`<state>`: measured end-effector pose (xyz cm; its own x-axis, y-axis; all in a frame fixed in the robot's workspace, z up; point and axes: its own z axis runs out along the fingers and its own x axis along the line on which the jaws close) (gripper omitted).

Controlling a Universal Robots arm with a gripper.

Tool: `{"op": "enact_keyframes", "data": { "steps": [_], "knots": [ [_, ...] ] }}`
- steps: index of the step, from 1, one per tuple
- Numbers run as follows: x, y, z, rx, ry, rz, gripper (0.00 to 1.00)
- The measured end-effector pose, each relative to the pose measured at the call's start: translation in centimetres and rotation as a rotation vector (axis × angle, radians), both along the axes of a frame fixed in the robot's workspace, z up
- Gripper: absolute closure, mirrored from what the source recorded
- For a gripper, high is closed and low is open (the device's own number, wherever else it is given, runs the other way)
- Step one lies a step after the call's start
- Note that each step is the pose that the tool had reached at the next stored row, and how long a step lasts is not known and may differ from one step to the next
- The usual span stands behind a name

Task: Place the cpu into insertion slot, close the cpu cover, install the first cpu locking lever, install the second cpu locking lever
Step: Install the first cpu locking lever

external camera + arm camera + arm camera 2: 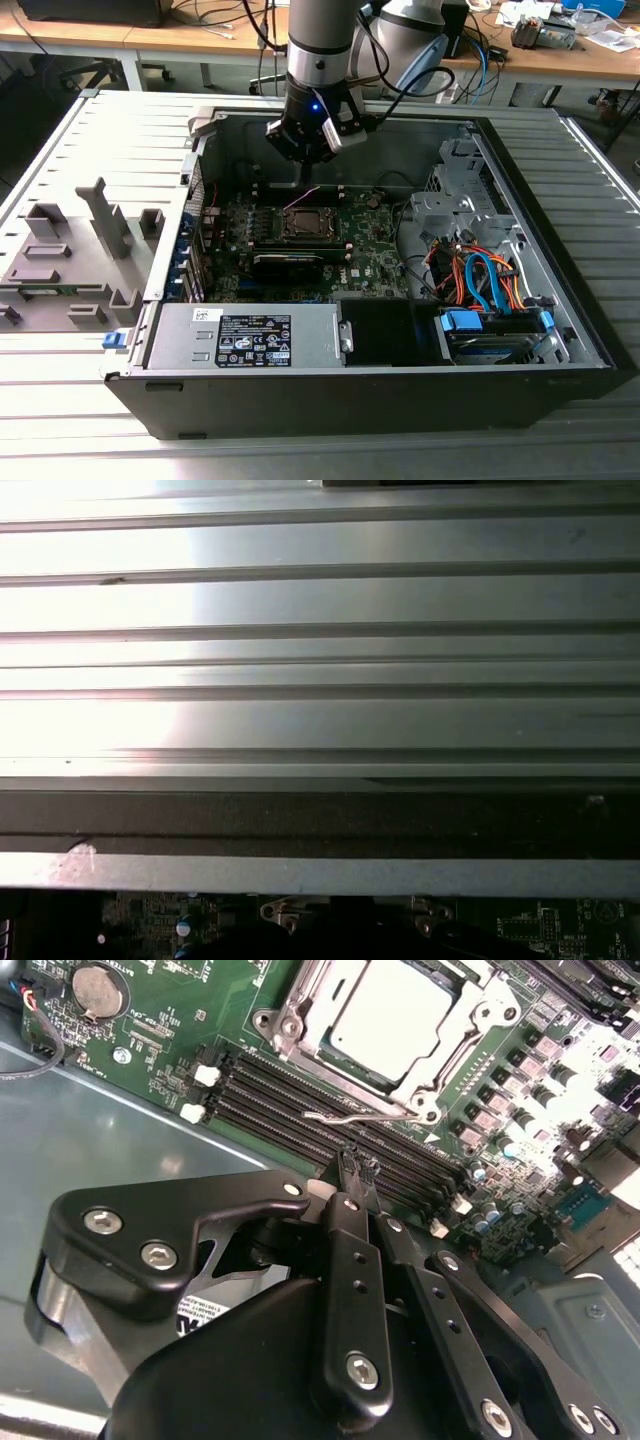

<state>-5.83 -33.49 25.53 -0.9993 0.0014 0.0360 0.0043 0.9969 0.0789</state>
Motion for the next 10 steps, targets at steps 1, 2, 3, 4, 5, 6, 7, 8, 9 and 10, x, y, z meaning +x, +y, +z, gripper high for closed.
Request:
{"op": "enact_keyframes", "data": {
  "steps": [1, 2, 3, 4, 5, 6, 7, 8, 9, 10],
  "knots": [
    [0.00, 0.03, 0.00, 0.0000, 0.0000, 0.000, 0.89],
    [0.00, 0.06, -0.01, 0.0000, 0.0000, 0.000, 0.89],
    [0.01, 0.10, -0.01, 0.0000, 0.0000, 0.000, 0.89],
    [0.02, 0.13, -0.01, 0.0000, 0.0000, 0.000, 0.89],
    [0.03, 0.15, -0.01, -0.0001, 0.0000, 0.000, 0.89],
    [0.02, 0.16, -0.03, -0.0003, 0.0001, 0.000, 0.89],
    [0.02, 0.15, -0.06, -0.0003, 0.0001, 0.000, 0.89],
    [0.01, 0.13, -0.08, -0.0002, 0.0000, 0.000, 0.89],
    [0.00, 0.09, -0.10, -0.0003, -0.0001, 0.004, 0.89],
    [0.00, 0.07, -0.09, -0.0008, 0.0002, 0.022, 0.89]
  ]
}}
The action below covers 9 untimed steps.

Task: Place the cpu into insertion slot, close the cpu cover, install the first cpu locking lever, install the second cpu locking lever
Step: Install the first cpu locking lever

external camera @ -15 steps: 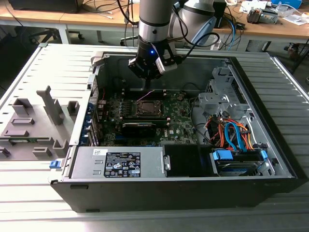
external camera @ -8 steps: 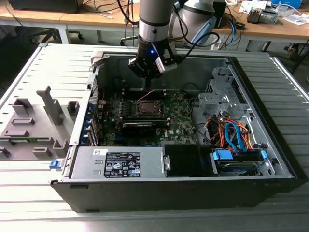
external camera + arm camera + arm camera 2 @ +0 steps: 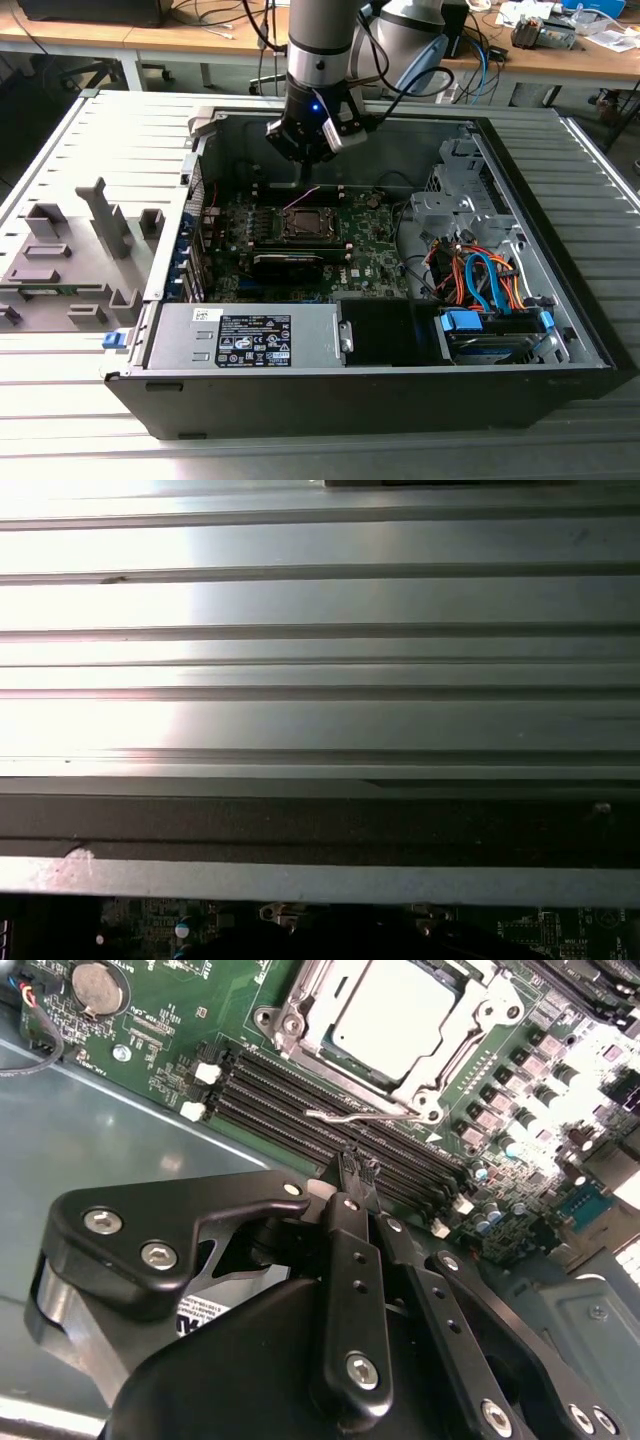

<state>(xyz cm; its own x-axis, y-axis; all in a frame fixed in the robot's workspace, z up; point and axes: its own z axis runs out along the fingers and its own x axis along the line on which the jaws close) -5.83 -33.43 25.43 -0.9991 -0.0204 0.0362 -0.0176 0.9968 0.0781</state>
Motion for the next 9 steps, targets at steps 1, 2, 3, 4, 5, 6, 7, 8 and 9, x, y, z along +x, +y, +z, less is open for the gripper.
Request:
{"op": "enact_keyframes", "data": {
  "steps": [1, 2, 3, 4, 5, 6, 7, 8, 9],
  "knots": [
    [0.00, 0.00, 0.00, -0.0002, 0.0000, 0.014, 0.89],
    [0.00, 0.00, -0.02, -0.0005, -0.0001, 0.035, 0.89],
    [0.00, 0.00, -0.03, -0.0011, -0.0001, 0.046, 0.89],
    [0.00, -0.01, -0.04, -0.0012, 0.0000, 0.046, 0.89],
    [0.00, 0.00, -0.07, -0.0015, -0.0001, 0.046, 0.89],
    [0.00, 0.00, -0.09, -0.0039, -0.0001, 0.046, 0.89],
    [0.00, -0.01, -0.09, -0.0154, 0.0002, 0.046, 0.89],
    [0.00, -0.01, -0.10, -0.0329, 0.0006, 0.046, 0.89],
    [0.00, -0.01, -0.10, -0.0470, 0.0010, 0.046, 0.89]
  ]
}}
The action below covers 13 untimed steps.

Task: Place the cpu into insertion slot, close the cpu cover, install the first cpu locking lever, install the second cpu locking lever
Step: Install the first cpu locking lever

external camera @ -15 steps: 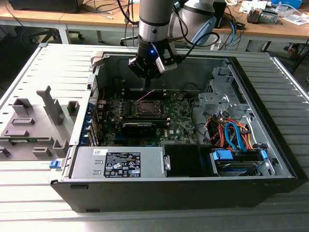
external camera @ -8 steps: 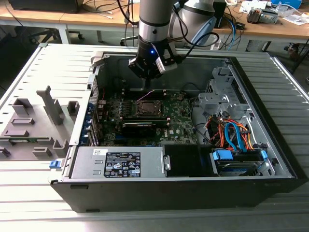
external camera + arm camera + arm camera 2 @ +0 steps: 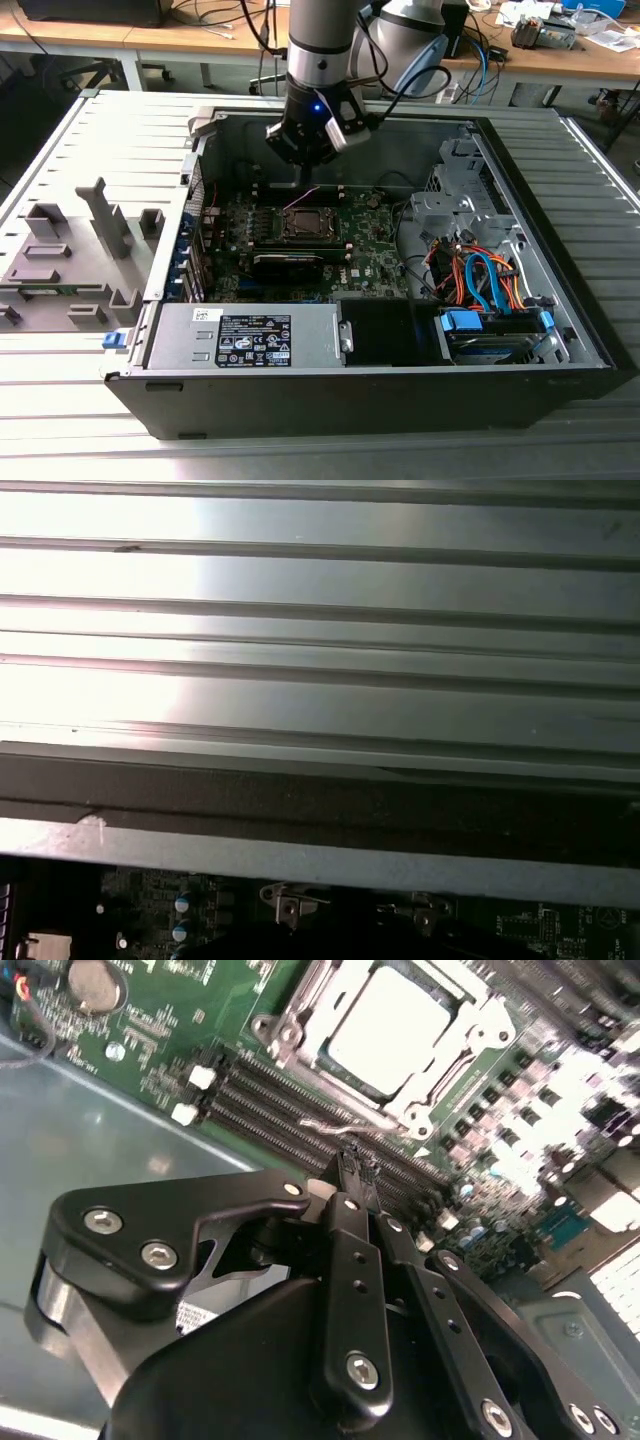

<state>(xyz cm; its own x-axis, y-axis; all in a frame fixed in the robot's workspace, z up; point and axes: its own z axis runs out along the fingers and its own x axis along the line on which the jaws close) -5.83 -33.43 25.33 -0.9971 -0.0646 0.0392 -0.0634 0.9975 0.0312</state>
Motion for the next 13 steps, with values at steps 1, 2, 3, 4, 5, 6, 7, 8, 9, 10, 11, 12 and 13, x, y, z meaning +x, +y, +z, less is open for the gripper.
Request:
{"op": "enact_keyframes", "data": {
  "steps": [1, 2, 3, 4, 5, 6, 7, 8, 9, 10, 11, 12, 13],
  "knots": [
    [0.00, 0.00, -0.02, -0.0242, 0.0000, 0.000, 0.89],
    [0.00, 0.00, -0.03, -0.0360, -0.0001, 0.000, 0.89],
    [0.00, 0.00, -0.05, -0.0393, -0.0002, 0.000, 0.89],
    [0.00, 0.00, -0.05, -0.0399, 0.0001, 0.000, 0.89],
    [0.00, 0.00, -0.06, -0.0400, 0.0001, 0.000, 0.89],
    [0.00, 0.01, -0.08, -0.0398, 0.0000, 0.000, 0.89],
    [0.00, 0.02, -0.13, -0.0394, -0.0001, 0.000, 0.89],
    [0.00, 0.02, -0.15, -0.0389, -0.0001, 0.000, 0.89],
    [0.00, 0.04, -0.21, -0.0375, 0.0000, 0.000, 0.89],
    [0.00, 0.05, -0.25, -0.0366, -0.0001, 0.000, 0.89],
    [0.00, 0.08, -0.30, -0.0358, 0.0000, 0.000, 0.89],
    [0.00, 0.12, -0.37, -0.0355, 0.0001, 0.001, 0.89],
    [0.00, 0.15, -0.44, -0.0354, 0.0000, 0.001, 0.89]
  ]
}}
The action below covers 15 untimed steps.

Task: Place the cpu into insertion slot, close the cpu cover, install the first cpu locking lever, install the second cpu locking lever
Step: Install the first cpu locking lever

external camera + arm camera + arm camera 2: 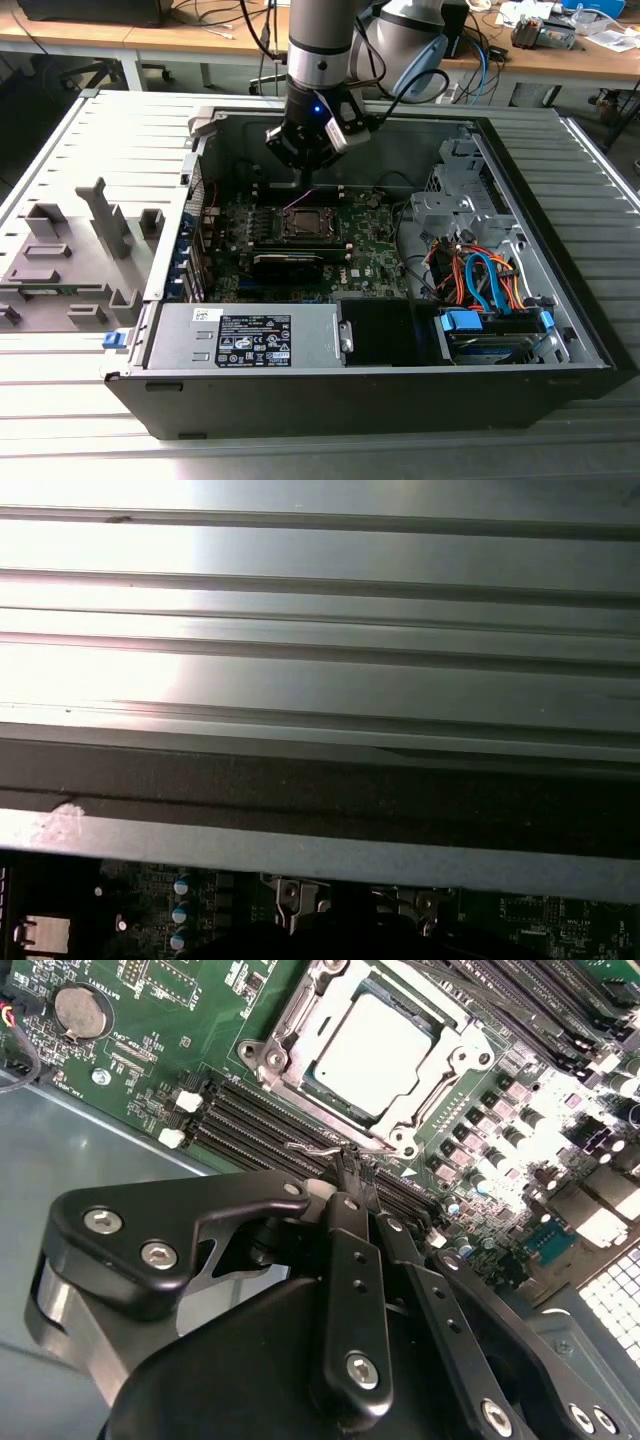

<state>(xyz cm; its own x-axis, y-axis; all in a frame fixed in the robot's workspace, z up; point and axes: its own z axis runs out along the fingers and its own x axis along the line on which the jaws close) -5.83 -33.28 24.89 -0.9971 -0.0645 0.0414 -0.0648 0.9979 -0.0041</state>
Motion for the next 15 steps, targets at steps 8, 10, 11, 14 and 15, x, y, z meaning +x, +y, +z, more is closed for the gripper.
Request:
{"op": "enact_keyframes", "data": {
  "steps": [8, 10, 11, 14, 15],
  "knots": [
    [0.00, 0.14, -0.27, 0.0000, 0.0000, 0.032, 0.89],
    [0.00, 0.18, -0.33, 0.0000, 0.0000, 0.049, 0.89],
    [0.00, 0.19, -0.35, 0.0001, -0.0001, 0.054, 0.89],
    [0.01, 0.29, -0.44, 0.0001, -0.0001, 0.060, 0.89],
    [0.01, 0.30, -0.47, 0.0000, -0.0001, 0.060, 0.89]
  ]
}}
